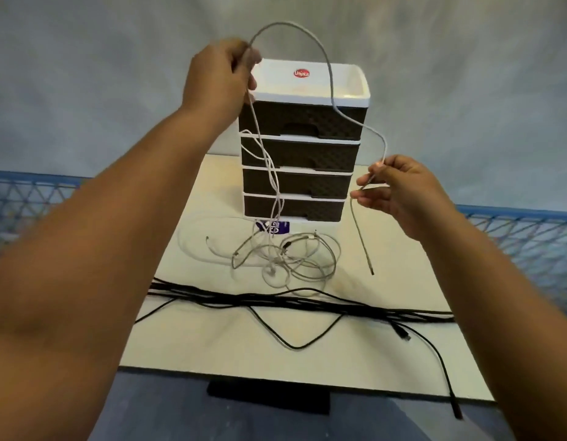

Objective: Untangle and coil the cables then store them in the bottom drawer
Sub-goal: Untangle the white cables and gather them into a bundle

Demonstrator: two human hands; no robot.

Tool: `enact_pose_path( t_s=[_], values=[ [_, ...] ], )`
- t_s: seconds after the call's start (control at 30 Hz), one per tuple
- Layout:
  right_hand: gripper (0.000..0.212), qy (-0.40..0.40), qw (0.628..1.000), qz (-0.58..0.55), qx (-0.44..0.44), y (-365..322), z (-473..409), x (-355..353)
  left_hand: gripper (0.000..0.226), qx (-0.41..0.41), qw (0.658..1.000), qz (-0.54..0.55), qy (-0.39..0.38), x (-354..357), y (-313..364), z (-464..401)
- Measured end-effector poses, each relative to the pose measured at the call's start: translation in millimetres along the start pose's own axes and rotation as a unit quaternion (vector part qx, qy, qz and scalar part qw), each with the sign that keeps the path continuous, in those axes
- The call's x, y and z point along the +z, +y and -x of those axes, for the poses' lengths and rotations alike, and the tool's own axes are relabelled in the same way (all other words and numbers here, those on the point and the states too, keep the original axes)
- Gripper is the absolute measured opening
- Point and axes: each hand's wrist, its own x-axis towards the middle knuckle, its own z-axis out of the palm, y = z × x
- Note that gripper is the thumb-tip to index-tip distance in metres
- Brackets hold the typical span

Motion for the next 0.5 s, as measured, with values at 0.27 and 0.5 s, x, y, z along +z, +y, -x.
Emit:
enact_pose_path(
  t_s=[0.27, 0.5],
  values=[
    [0.015, -0.111, 0.994, 0.018, -0.003, 2, 4, 33, 0.033, -0.009, 0.987, 0.096, -0.124, 0, 59, 21],
    [0.033, -0.134, 0.988, 0.000, -0.074, -15, -3, 93, 0.032, -0.069, 0.949, 0.244, -0.185, 19, 52, 21]
  ],
)
